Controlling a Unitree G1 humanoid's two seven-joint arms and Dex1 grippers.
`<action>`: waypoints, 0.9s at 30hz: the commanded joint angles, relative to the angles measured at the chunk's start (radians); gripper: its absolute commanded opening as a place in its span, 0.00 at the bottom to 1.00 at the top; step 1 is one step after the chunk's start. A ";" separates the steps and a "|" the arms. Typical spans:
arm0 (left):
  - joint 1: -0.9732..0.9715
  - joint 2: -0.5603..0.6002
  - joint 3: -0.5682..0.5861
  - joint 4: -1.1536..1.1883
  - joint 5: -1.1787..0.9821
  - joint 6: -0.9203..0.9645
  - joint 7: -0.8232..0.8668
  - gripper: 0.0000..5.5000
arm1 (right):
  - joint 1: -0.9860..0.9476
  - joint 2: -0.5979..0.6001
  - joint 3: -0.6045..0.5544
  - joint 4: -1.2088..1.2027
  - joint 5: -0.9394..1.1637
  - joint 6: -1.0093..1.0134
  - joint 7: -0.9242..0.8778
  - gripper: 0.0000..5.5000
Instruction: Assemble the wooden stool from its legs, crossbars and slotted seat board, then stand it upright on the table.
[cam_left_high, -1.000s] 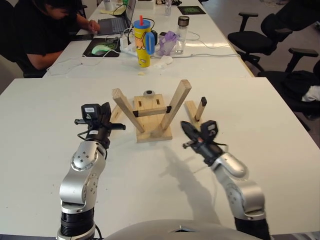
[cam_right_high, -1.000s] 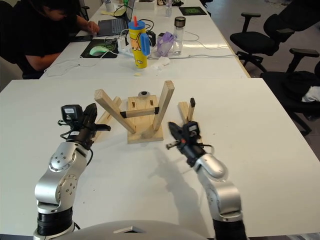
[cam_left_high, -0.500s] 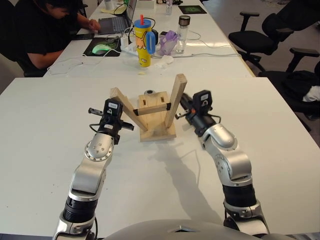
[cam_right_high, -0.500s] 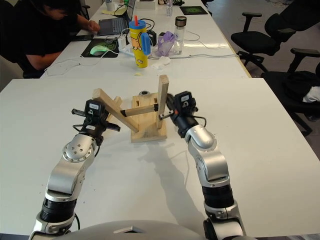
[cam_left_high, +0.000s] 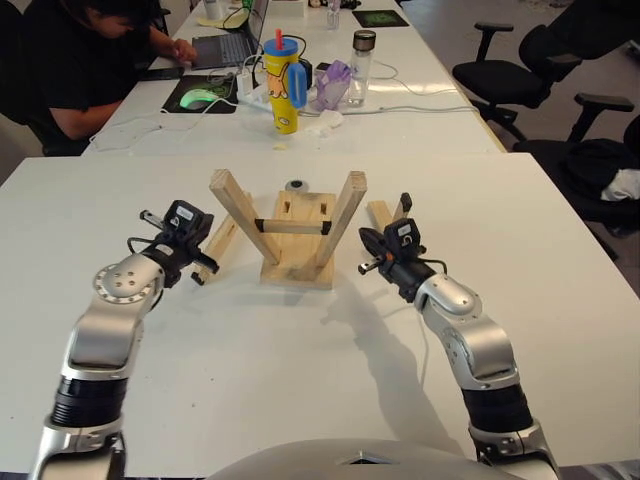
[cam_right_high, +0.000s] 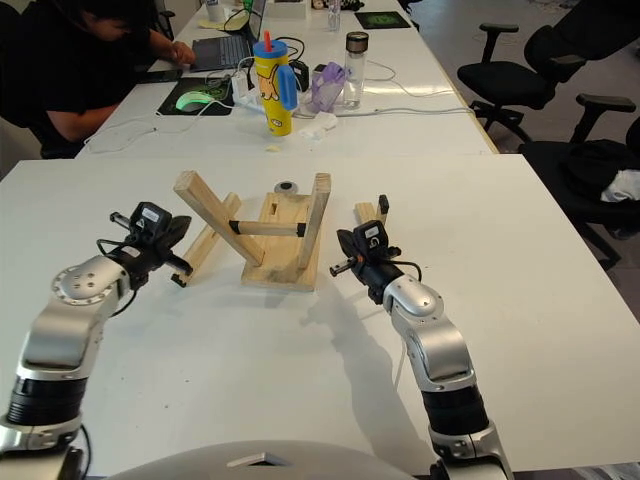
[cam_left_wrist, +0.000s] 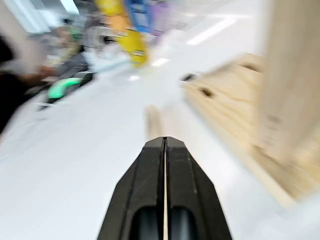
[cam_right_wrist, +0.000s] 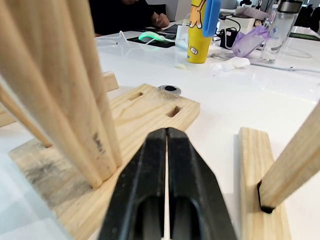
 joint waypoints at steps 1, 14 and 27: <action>0.076 0.273 -0.101 -0.039 -0.112 0.046 -0.419 0.01 | -0.157 0.029 -0.003 0.173 -0.009 -0.154 0.051 0.00; -0.007 0.188 -0.387 0.068 0.134 -0.024 -0.338 0.01 | -0.213 0.065 0.157 0.239 0.092 -0.247 0.409 0.00; -0.071 0.129 -0.359 0.180 0.254 -0.102 -0.187 0.01 | -0.218 0.174 0.236 0.314 -0.058 -0.244 0.237 0.00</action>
